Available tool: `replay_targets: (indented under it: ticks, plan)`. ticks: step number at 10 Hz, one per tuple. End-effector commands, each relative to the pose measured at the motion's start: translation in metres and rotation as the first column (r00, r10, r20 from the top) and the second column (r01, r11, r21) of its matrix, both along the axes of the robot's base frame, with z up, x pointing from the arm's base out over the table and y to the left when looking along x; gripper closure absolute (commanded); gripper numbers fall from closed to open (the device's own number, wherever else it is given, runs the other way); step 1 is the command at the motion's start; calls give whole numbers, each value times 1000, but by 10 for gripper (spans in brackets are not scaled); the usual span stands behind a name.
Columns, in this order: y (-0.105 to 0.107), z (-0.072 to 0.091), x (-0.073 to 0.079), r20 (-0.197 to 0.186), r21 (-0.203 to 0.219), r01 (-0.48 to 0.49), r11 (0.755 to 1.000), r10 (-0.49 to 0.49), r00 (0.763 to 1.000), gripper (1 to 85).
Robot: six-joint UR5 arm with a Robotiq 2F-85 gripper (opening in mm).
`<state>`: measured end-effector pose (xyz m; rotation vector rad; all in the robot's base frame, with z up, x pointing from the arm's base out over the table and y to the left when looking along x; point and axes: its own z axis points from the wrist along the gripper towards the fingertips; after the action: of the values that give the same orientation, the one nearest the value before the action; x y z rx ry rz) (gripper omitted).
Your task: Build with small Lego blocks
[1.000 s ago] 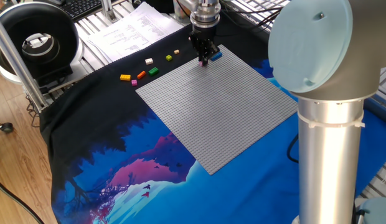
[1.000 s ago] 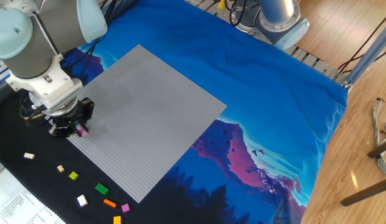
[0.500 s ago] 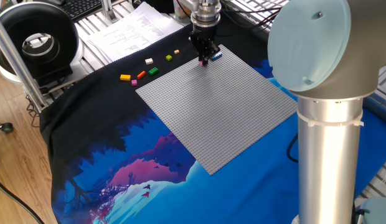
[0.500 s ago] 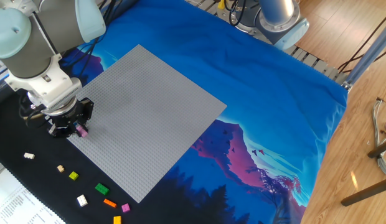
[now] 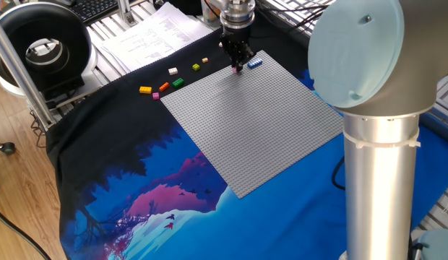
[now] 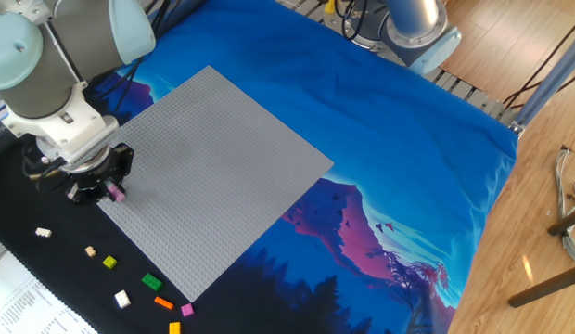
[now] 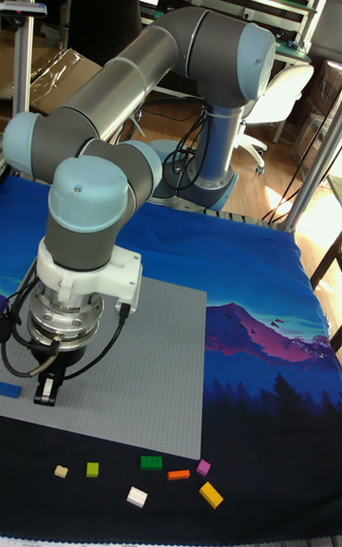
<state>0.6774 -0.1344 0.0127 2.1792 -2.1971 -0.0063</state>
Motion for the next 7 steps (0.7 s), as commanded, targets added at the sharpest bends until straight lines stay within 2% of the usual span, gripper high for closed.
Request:
replay_targets:
  ticks: [1,6,7]
  plan:
    - [1,-6,-5,-9,49,13,999,-13,1000,663]
    - [-1,-8,-2,3,47,7,999,-7,1000,663]
    - [-5,-4,0,6,25,1,1000,-1,1000,663]
